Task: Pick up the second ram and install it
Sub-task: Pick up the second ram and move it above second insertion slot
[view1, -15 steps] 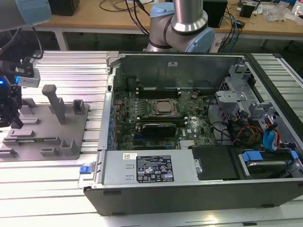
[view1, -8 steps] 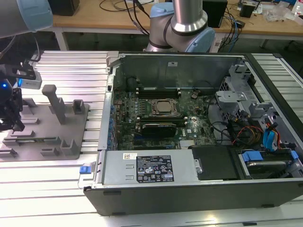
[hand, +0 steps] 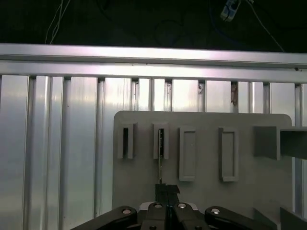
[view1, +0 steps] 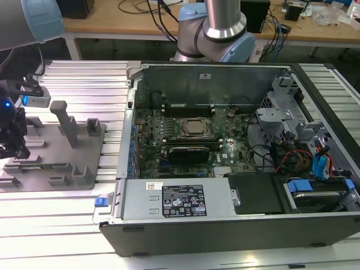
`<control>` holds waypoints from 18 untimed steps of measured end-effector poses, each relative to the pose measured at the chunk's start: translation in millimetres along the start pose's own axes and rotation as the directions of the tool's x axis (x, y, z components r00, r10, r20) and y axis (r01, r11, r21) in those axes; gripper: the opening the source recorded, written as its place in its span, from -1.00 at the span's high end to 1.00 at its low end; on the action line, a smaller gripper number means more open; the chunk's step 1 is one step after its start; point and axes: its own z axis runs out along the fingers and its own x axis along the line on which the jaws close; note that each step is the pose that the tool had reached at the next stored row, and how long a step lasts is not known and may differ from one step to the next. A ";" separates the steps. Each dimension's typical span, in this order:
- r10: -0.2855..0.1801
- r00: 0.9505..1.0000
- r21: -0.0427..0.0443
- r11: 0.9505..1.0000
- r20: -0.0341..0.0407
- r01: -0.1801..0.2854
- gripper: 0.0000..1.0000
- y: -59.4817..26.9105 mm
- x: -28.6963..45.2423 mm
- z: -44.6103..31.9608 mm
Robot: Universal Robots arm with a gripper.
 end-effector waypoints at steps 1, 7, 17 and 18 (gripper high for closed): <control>-0.005 1.000 0.000 1.000 0.000 0.005 0.84 0.1 0.1 1.1; -0.039 0.999 0.001 0.999 -0.002 0.039 0.84 -0.5 3.4 14.6; -0.036 0.999 0.002 0.999 -0.002 0.036 0.57 -0.6 3.5 16.8; -0.036 0.999 0.002 0.999 -0.002 0.036 0.57 -0.7 3.4 17.4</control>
